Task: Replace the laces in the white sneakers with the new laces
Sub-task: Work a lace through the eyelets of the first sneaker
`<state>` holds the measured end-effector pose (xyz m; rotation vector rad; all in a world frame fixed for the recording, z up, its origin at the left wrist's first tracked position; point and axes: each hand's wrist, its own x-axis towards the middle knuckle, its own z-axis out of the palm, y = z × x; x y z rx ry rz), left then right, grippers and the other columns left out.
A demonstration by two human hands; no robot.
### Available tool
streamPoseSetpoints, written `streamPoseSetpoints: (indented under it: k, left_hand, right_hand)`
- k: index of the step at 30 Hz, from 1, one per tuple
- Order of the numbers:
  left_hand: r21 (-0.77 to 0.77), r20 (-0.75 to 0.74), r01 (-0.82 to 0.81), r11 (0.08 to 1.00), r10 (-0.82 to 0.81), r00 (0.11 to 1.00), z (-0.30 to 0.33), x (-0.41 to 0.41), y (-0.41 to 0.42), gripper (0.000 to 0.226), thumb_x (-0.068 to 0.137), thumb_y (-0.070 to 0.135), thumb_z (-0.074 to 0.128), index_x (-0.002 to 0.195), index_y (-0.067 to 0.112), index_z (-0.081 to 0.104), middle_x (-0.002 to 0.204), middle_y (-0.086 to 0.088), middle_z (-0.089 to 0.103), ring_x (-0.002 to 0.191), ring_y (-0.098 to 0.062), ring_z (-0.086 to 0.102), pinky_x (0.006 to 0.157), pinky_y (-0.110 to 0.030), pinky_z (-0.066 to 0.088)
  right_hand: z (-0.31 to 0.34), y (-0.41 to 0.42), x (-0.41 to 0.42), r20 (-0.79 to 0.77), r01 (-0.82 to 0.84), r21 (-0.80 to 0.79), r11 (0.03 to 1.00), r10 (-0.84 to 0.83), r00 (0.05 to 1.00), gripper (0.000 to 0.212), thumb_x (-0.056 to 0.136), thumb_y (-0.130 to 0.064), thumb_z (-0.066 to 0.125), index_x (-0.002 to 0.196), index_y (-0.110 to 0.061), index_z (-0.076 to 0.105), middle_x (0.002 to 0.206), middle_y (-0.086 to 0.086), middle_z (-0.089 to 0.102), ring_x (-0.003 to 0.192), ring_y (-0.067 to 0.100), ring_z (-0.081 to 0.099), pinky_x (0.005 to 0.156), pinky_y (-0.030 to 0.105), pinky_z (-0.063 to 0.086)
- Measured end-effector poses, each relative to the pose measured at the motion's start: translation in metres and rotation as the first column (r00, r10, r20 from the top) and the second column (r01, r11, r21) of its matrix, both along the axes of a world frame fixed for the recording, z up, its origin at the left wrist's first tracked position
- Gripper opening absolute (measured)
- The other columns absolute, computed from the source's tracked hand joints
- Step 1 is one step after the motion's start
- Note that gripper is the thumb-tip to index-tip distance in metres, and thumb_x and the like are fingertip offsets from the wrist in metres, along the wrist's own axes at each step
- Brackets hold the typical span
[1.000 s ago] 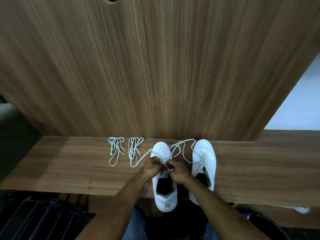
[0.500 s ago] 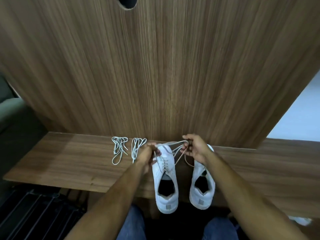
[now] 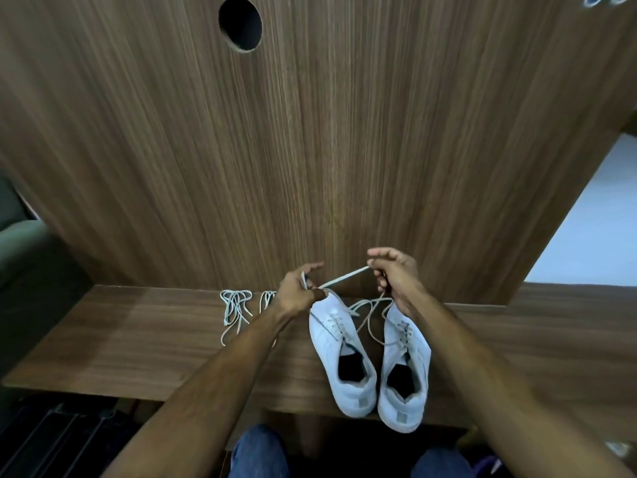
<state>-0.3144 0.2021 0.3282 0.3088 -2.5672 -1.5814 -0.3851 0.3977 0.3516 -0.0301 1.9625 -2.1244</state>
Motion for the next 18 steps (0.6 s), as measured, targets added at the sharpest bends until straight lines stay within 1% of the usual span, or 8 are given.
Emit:
streamPoseSetpoints:
  k: [3,5,7,10,12,14,16,18]
  left_hand:
    - [0.07,0.079,-0.139,0.988,0.133,0.988,-0.003,0.008,-0.009,0.032,0.081,-0.004,0.067,0.11,0.01,0.067,0.073,0.001,0.064,0.05,-0.001,0.049,0.062,-0.019,0.043]
    - [0.217,0.126,-0.251,0.943,0.228,0.965,0.0,0.013,-0.02,0.018,0.083,-0.002,0.064,0.095,0.01,0.07,0.064,0.004,0.068,0.046,-0.001,0.052,0.052,-0.016,0.044]
    - [0.348,0.164,-0.334,0.876,0.293,0.942,0.006,0.016,-0.031,0.013,0.083,0.005,0.064,0.087,0.014,0.072,0.053,0.002,0.055,0.037,-0.006,0.043,0.04,-0.015,0.034]
    - [0.459,0.136,-0.367,0.809,0.344,0.929,0.018,0.015,-0.039,0.016,0.082,0.006,0.065,0.092,0.015,0.072,0.062,-0.002,0.054,0.036,-0.006,0.037,0.038,-0.013,0.029]
    - [0.519,0.067,-0.352,0.779,0.373,0.925,0.032,0.01,-0.036,0.019,0.083,0.003,0.065,0.099,0.013,0.07,0.069,-0.002,0.062,0.034,-0.002,0.038,0.035,-0.013,0.03]
    - [0.544,0.003,-0.31,0.78,0.368,0.93,0.049,0.004,-0.031,0.018,0.085,0.004,0.064,0.1,0.014,0.069,0.072,-0.002,0.067,0.033,-0.003,0.037,0.035,-0.012,0.031]
    - [0.515,-0.037,-0.295,0.805,0.365,0.93,0.063,-0.003,-0.022,0.016,0.088,0.004,0.062,0.1,0.012,0.069,0.072,-0.004,0.068,0.033,-0.004,0.039,0.036,-0.013,0.033]
    - [0.484,-0.046,-0.294,0.824,0.36,0.932,0.066,-0.01,-0.014,0.017,0.09,0.002,0.058,0.104,0.006,0.066,0.074,-0.008,0.066,0.036,-0.004,0.046,0.038,-0.014,0.039]
  right_hand:
    - [-0.01,0.013,0.002,0.072,0.102,-0.069,0.992,-0.097,0.993,0.017,0.085,0.002,0.058,0.084,-0.011,0.068,0.055,0.001,0.046,0.035,0.006,0.035,0.038,0.019,0.033]
    - [-0.008,0.025,-0.002,0.119,0.189,-0.155,0.97,-0.171,0.978,0.017,0.086,0.002,0.056,0.084,-0.01,0.068,0.057,0.002,0.047,0.037,0.007,0.038,0.04,0.02,0.036]
    - [-0.001,0.037,-0.008,0.132,0.244,-0.233,0.941,-0.219,0.967,0.017,0.087,0.001,0.054,0.087,-0.01,0.067,0.058,0.002,0.051,0.042,0.008,0.045,0.043,0.023,0.041]
    - [0.008,0.05,-0.02,0.069,0.219,-0.222,0.95,-0.209,0.976,0.017,0.089,-0.001,0.054,0.089,-0.012,0.067,0.064,0.002,0.059,0.05,0.012,0.052,0.051,0.026,0.048]
    - [0.011,0.052,-0.024,-0.028,0.094,-0.032,0.995,-0.095,0.995,0.017,0.091,-0.002,0.054,0.093,-0.01,0.069,0.072,0.005,0.064,0.058,0.015,0.057,0.057,0.027,0.052]
    - [0.007,0.045,-0.024,-0.103,-0.094,0.32,0.943,0.134,0.986,0.015,0.091,-0.003,0.058,0.099,-0.008,0.069,0.086,0.005,0.068,0.072,0.015,0.062,0.066,0.025,0.05]
    - [-0.009,0.032,-0.018,-0.077,-0.261,0.619,0.741,0.388,0.918,0.018,0.087,-0.003,0.064,0.104,-0.007,0.07,0.1,0.005,0.068,0.091,0.017,0.064,0.081,0.026,0.051]
    - [-0.032,0.018,-0.005,-0.035,-0.267,0.792,0.549,0.478,0.878,0.02,0.085,-0.01,0.066,0.104,-0.014,0.071,0.106,0.004,0.069,0.101,0.022,0.064,0.09,0.035,0.051]
